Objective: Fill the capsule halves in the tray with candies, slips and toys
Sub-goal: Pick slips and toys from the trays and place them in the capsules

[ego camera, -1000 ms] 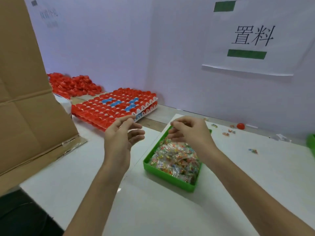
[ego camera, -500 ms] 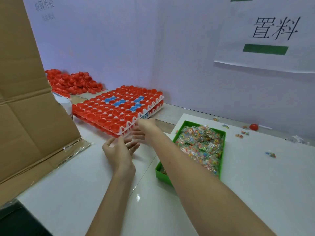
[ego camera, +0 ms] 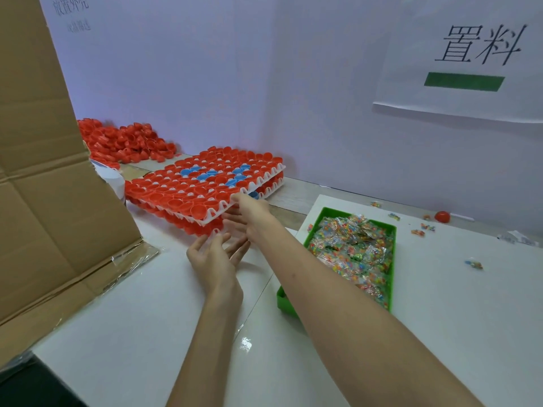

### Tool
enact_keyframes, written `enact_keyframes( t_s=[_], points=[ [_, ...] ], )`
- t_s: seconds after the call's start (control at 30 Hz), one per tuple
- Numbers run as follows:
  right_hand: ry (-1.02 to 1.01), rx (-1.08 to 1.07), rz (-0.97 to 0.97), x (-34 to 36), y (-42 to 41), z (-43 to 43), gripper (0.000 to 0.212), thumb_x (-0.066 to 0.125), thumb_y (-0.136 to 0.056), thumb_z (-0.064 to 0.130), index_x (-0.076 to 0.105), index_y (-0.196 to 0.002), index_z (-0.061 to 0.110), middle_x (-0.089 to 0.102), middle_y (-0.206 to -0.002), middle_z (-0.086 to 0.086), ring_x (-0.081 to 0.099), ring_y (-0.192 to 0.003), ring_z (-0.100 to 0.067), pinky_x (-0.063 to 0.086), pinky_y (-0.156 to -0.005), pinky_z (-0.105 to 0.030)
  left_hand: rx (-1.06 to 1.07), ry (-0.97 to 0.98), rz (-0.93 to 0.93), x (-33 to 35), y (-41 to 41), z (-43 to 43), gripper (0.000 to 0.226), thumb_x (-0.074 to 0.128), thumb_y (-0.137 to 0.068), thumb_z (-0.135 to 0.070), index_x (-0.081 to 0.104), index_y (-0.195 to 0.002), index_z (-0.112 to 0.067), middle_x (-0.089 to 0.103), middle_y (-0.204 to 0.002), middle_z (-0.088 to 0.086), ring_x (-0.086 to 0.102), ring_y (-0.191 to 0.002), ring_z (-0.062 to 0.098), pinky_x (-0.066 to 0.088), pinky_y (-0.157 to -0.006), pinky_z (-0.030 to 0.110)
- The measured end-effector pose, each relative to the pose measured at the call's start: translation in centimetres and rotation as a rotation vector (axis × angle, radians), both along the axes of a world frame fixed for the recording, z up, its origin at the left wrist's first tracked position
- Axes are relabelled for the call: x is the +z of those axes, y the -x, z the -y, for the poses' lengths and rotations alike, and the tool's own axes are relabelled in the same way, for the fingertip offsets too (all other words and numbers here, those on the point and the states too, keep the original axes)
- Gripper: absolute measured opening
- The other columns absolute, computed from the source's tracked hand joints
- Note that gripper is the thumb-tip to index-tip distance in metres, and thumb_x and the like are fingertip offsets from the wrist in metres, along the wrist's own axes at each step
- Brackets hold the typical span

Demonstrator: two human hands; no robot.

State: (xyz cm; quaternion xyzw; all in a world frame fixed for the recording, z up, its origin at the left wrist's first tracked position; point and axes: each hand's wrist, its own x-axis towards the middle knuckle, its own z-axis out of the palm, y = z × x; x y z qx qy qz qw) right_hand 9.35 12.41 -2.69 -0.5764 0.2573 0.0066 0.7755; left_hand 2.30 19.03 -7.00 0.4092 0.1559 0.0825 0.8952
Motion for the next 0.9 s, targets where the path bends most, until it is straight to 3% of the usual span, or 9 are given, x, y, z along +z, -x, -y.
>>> enact_keyframes(
  t_s=[0.07,0.17,0.33,0.47,0.53,0.7,0.9],
  points=[
    [-0.015,0.020,0.021,0.1,0.0,-0.1,0.030,0.063,-0.096,0.024,0.063,-0.118,0.004,0.075,-0.092,-0.010,0.074,-0.072,-0.018,0.062,-0.061,-0.026,-0.002,-0.005,0.003,0.0,0.0,0.0,0.030,0.055,-0.098,-0.002,0.043,-0.123,-0.012,0.061,-0.104,0.022,0.074,-0.059,0.026,0.060,-0.055,0.031],
    [-0.002,0.049,0.018,0.1,0.2,0.0,0.029,0.066,-0.094,0.022,0.062,-0.117,0.005,0.074,-0.087,-0.009,0.073,-0.066,-0.016,0.061,-0.057,-0.025,-0.006,-0.016,-0.002,-0.2,0.0,-0.1,0.025,0.053,-0.100,-0.003,0.046,-0.122,-0.010,0.062,-0.103,0.021,0.075,-0.060,0.027,0.061,-0.056,0.032],
    [0.034,0.021,0.040,-0.3,-0.2,-0.1,0.027,0.065,-0.092,0.014,0.060,-0.118,0.008,0.074,-0.093,-0.006,0.075,-0.077,-0.015,0.063,-0.067,-0.028,0.002,0.001,-0.001,-0.1,-0.1,0.0,0.025,0.054,-0.098,-0.002,0.048,-0.121,-0.008,0.061,-0.097,0.020,0.074,-0.059,0.024,0.060,-0.055,0.033],
    [-0.044,0.005,0.043,0.0,-0.5,-0.5,0.022,0.056,-0.096,0.011,0.059,-0.118,0.007,0.073,-0.090,-0.008,0.072,-0.063,-0.015,0.057,-0.047,-0.023,0.009,0.030,-0.005,-0.1,-0.2,-0.2,0.025,0.052,-0.098,-0.001,0.049,-0.122,-0.006,0.062,-0.096,0.020,0.074,-0.059,0.024,0.060,-0.054,0.031],
    [-0.074,0.014,0.039,0.1,-0.5,-0.7,0.019,0.052,-0.099,0.011,0.058,-0.117,0.008,0.072,-0.083,-0.007,0.071,-0.057,-0.015,0.057,-0.047,-0.025,0.013,0.052,-0.012,-0.1,-0.3,-0.3,0.024,0.051,-0.098,-0.002,0.051,-0.122,-0.005,0.062,-0.097,0.020,0.075,-0.063,0.025,0.060,-0.054,0.031],
    [-0.116,-0.054,0.062,-0.3,-0.7,-1.2,0.033,0.047,-0.100,0.010,0.047,-0.133,0.012,0.071,-0.112,-0.015,0.072,-0.076,-0.022,0.059,-0.048,-0.030,-0.001,0.065,-0.025,-0.1,-0.4,-0.3,0.029,0.049,-0.100,-0.006,0.051,-0.128,-0.001,0.064,-0.108,0.024,0.073,-0.083,0.031,0.060,-0.058,0.031],
    [-0.141,-0.092,0.105,-0.6,-0.8,-1.2,0.037,0.047,-0.097,0.005,0.045,-0.134,0.011,0.070,-0.114,-0.014,0.072,-0.082,-0.021,0.058,-0.046,-0.029,-0.006,0.071,-0.015,-0.2,-0.4,-0.3,0.030,0.049,-0.100,-0.008,0.051,-0.129,-0.001,0.063,-0.096,0.018,0.072,-0.081,0.028,0.061,-0.060,0.031]
  ],
)
